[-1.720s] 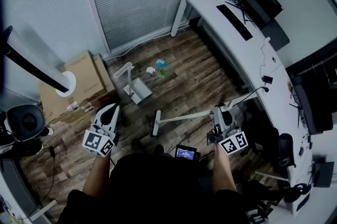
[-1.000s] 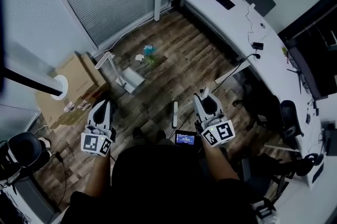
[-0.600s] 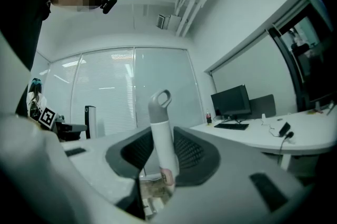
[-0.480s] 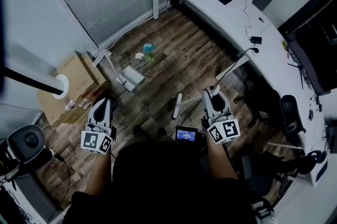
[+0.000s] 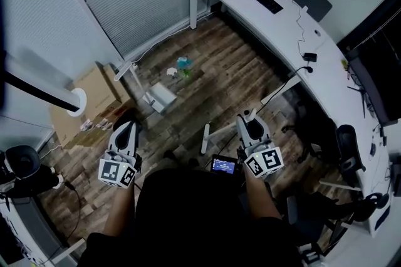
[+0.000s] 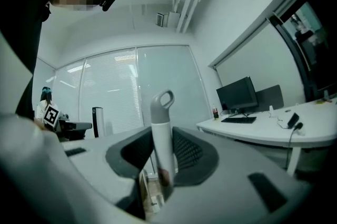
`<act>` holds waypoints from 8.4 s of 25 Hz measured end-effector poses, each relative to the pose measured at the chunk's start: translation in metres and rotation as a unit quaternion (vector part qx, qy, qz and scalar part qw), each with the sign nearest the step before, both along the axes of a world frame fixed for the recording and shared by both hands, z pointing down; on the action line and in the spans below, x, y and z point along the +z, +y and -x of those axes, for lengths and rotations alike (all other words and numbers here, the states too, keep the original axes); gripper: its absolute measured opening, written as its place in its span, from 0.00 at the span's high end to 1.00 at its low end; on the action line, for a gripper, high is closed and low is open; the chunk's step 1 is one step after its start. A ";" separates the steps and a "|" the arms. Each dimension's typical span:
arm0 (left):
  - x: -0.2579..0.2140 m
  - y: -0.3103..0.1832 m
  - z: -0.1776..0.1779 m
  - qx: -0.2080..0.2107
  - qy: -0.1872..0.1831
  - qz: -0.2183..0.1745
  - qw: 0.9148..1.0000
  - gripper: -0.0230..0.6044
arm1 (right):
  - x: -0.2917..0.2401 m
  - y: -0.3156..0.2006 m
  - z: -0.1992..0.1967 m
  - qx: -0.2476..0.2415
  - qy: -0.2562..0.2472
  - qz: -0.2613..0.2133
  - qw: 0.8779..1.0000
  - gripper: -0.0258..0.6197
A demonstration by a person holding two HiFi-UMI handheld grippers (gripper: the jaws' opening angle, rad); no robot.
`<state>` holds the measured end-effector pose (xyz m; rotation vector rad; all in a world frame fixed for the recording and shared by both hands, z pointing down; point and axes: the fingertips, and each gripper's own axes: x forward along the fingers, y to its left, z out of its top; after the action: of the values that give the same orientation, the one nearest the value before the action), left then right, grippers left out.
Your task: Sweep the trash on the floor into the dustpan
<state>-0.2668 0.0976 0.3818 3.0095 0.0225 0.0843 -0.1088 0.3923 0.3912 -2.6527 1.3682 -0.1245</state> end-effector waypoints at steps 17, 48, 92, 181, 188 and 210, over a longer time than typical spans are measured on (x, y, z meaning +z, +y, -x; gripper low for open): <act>0.037 -0.097 -0.058 -0.038 -0.015 0.023 0.999 0.97 | 0.011 -0.062 -0.084 0.001 -0.026 0.020 0.999 0.79; 0.150 -0.280 -0.228 -0.016 -0.239 -0.025 0.971 0.84 | -0.030 -0.287 -0.419 -0.098 -0.046 -0.032 0.994 0.79; 0.275 -0.233 -0.242 -0.046 -0.513 0.007 0.857 0.74 | 0.194 -0.518 -0.438 -0.567 -0.012 0.120 0.815 0.76; 0.273 -0.178 -0.196 -0.220 -0.429 0.180 0.857 0.76 | 0.167 -0.604 -0.193 -0.705 -0.168 -0.034 0.688 0.72; 0.274 -0.178 -0.194 -0.220 -0.427 0.182 0.858 0.76 | 0.161 -0.586 -0.195 -0.678 -0.233 -0.075 0.693 0.71; 0.278 -0.177 -0.192 -0.226 -0.426 0.172 0.859 0.76 | 0.072 -0.598 -0.281 -0.593 -0.270 -0.186 0.736 0.71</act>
<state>-0.0752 -0.0799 0.6598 2.2891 -0.6645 1.1862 0.1723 -0.2057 0.4630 -0.9329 2.2281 -0.6050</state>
